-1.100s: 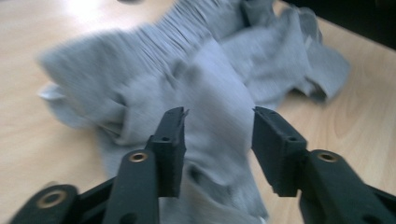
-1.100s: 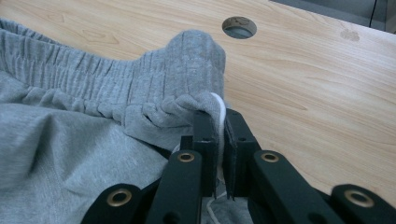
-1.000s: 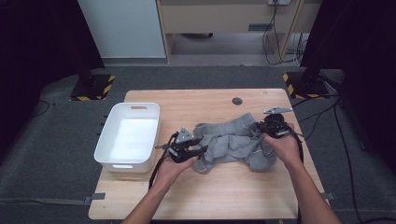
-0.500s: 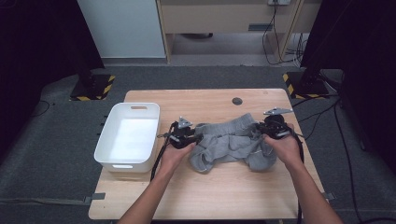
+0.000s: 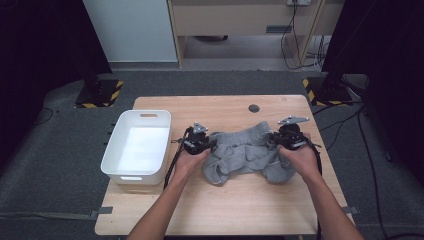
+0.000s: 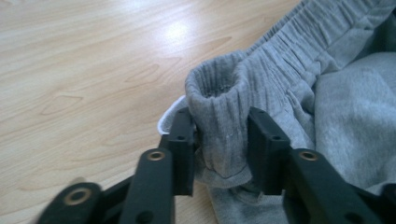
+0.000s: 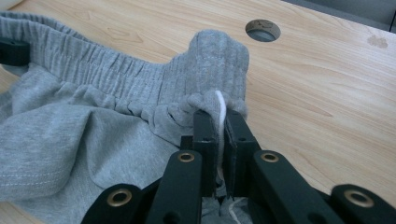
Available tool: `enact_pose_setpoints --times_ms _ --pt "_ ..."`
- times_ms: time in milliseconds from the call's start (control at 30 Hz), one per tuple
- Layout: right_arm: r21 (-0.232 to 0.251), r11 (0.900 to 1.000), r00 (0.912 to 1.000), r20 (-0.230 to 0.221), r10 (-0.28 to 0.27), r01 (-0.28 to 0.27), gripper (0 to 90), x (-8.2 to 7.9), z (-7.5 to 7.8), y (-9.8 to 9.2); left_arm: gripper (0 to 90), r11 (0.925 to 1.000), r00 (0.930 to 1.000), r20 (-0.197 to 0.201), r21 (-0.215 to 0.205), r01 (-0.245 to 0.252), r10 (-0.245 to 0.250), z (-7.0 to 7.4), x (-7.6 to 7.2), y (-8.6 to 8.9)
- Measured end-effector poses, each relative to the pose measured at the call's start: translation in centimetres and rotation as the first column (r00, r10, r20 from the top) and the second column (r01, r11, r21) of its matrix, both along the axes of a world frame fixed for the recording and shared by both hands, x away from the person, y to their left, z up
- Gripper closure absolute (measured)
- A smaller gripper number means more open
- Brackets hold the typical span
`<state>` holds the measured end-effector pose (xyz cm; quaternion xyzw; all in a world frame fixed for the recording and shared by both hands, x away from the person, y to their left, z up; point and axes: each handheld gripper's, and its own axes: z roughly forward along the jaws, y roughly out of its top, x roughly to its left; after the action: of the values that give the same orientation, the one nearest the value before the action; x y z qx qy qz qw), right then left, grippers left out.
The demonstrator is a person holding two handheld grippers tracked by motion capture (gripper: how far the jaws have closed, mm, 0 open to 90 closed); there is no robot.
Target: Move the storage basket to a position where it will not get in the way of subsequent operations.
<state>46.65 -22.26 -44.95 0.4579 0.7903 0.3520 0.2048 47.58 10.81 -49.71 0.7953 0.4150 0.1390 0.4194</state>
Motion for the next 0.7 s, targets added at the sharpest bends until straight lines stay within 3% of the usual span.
enact_pose_setpoints --times_ms 100,233,467,567,700 --pt "0.004 1.0 1.0 0.002 0.001 -0.001 85.6 0.1 0.1 0.1 81.1 0.9995 0.9995 0.0 -0.005 0.03 -0.03 0.8 -0.4 -0.2" --pt "0.004 1.0 0.9999 0.006 0.009 -0.009 85.7 0.2 0.2 0.4 82.3 0.9967 0.9971 0.011 -0.028 0.076 -0.076 2.8 -1.6 -0.4" --pt "0.011 1.0 0.9993 0.027 0.028 -0.028 85.7 0.4 1.1 1.2 82.4 0.9835 0.9839 0.052 -0.05 0.174 -0.171 5.9 -4.1 -2.2" --pt "0.021 0.999 0.999 0.033 0.029 -0.03 85.7 0.4 1.5 1.4 82.3 0.981 0.9796 0.061 -0.019 0.193 -0.192 5.8 -4.4 -3.4" --pt "0.021 0.999 0.9988 0.036 0.033 -0.034 85.7 0.3 1.6 1.3 82.3 0.9794 0.9793 0.026 0.028 0.2 -0.201 3.5 -4.3 -4.8"
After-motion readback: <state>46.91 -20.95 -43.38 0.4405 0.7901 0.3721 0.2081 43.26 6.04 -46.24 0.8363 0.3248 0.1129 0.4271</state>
